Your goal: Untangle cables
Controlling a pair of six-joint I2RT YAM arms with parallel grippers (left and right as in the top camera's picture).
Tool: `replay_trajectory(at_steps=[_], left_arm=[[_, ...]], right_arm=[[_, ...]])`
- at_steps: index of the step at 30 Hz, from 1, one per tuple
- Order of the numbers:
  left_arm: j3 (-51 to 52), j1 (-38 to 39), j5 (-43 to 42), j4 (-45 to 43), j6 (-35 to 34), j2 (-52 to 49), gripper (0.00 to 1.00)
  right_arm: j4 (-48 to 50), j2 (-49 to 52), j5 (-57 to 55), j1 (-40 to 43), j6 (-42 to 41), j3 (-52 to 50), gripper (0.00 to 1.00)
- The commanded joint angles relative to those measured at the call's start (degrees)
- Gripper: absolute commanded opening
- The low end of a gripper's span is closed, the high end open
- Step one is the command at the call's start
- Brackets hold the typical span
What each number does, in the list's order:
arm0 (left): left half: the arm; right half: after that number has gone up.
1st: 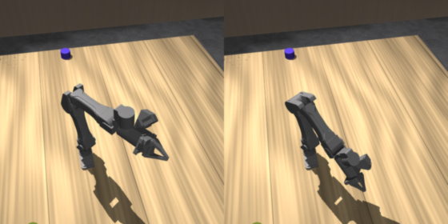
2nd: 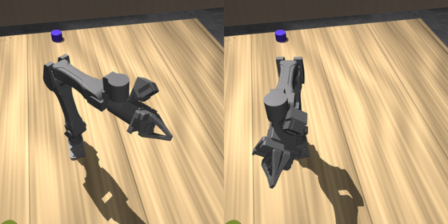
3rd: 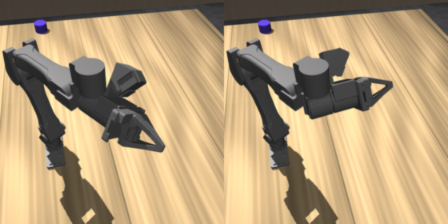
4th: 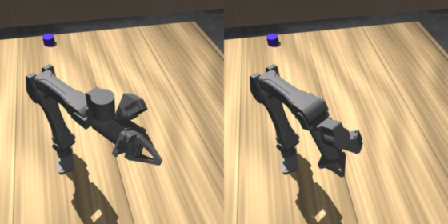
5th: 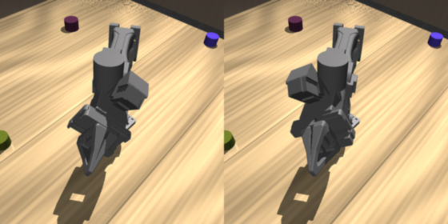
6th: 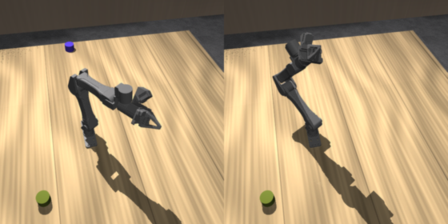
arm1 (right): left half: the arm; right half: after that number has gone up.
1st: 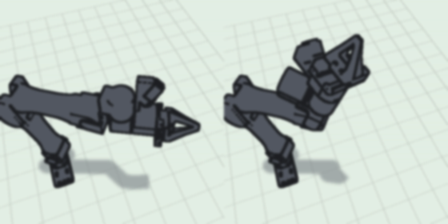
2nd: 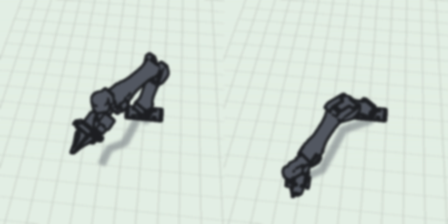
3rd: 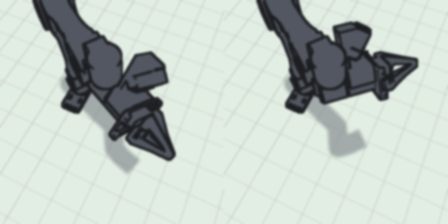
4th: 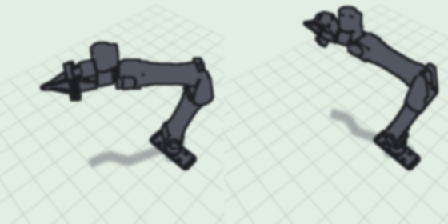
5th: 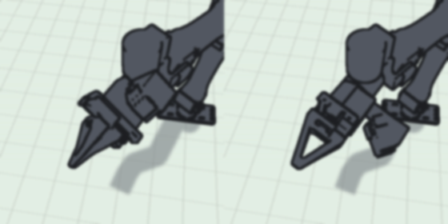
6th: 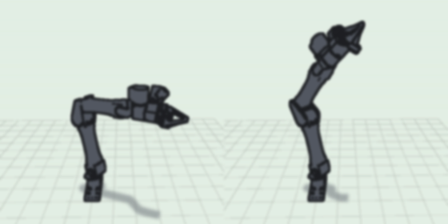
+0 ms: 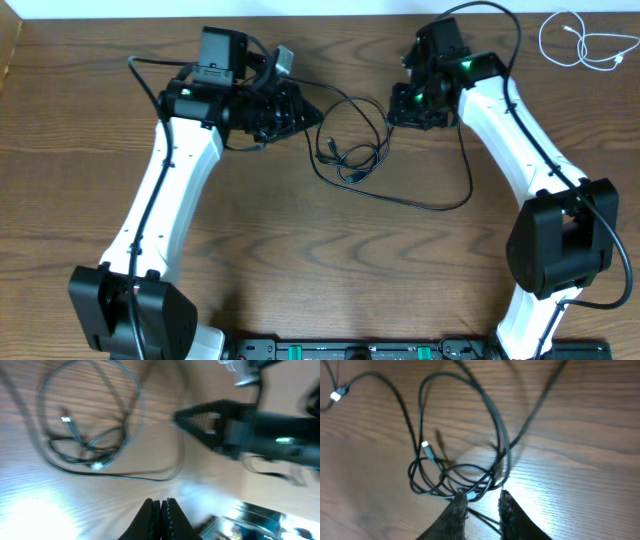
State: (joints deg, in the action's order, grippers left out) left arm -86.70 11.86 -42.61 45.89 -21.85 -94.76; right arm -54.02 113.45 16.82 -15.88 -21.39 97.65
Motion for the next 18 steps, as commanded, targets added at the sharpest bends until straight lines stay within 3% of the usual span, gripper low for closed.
replay_trajectory(at_steps=[1, 10, 18], left_arm=[[-0.37, 3.43, 13.09, 1.03, 4.28, 0.26, 0.08], [0.35, 8.87, 22.21, 1.01, 4.26, 0.22, 0.08], [0.35, 12.17, 22.73, 1.01, 4.24, -2.38, 0.08]], right_arm=[[-1.09, 0.13, -1.73, 2.01, 0.87, -0.37, 0.30], [-3.19, 0.13, -2.93, 3.08, 1.97, -0.37, 0.36], [-3.30, 0.13, -3.65, 4.70, 1.97, -0.37, 0.44]])
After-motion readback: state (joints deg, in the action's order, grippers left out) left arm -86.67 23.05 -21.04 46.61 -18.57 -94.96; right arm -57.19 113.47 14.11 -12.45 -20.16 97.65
